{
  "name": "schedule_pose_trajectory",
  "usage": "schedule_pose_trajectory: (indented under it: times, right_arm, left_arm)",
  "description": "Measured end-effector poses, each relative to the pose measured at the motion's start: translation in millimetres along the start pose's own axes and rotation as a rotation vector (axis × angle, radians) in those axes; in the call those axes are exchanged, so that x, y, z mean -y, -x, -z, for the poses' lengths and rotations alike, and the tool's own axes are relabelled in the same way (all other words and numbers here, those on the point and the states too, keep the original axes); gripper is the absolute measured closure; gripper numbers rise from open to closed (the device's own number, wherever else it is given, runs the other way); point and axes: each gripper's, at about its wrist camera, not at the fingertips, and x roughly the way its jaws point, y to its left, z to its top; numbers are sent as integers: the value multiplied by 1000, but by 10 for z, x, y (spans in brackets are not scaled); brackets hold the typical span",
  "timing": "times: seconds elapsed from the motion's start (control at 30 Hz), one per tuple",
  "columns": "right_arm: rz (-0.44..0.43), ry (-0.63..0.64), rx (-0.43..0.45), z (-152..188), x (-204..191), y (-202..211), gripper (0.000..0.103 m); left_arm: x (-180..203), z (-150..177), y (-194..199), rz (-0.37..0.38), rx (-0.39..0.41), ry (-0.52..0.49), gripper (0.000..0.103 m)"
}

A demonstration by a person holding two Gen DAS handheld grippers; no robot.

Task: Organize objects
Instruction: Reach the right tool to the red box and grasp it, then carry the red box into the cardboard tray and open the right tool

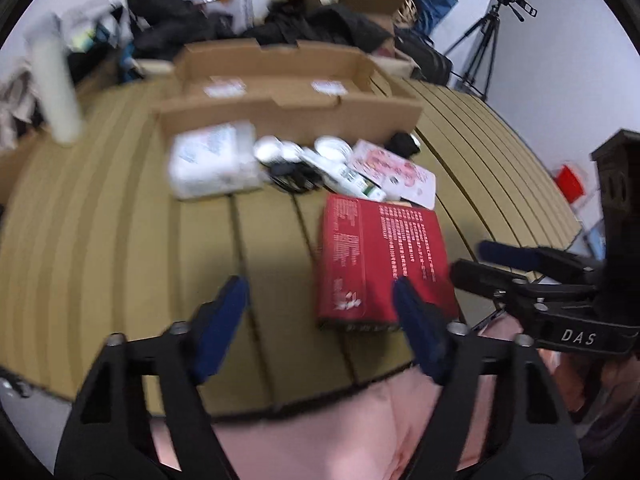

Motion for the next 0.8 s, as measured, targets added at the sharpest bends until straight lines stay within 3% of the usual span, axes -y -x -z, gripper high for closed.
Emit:
schedule_pose_trajectory:
  times: [0.07, 0.13, 0.2, 0.27, 0.33, 0.47, 0.57, 0.7, 0.8]
  right_arm:
    - [-41, -49, -19, -25, 52, -186, 40]
    - [-44, -67, -38, -29, 68, -295, 40]
    - [-29, -73, -62, 12, 94, -382, 40]
    - [-88, -94, -63, 43, 123, -409, 48]
    - [-79, -84, -64, 22, 94, -382, 54]
    - [-63, -12, -22, -153, -78, -106, 55]
    - [-86, 62, 46, -658, -184, 154, 55]
    - [-141, 99, 72, -1515, -234, 53, 55]
    - [-140, 142, 95, -2095, -348, -176, 55]
  left_arm:
    - [-37, -10, -232, 18, -64, 7, 56]
    - [-79, -4, -269, 103, -53, 29, 58]
    - [-94, 5, -284, 165, -67, 47, 72]
    - [-82, 32, -255, 175, -65, 73, 72]
    - [-20, 42, -162, 157, -56, 68, 72]
    - [-3, -248, 187, 161, -3, 117, 72]
    - [-127, -778, 477, 195, 93, 130, 72]
    - [-278, -1420, 515, 130, 124, 99, 72]
    - [-501, -1813, 252, 101, 100, 101, 72]
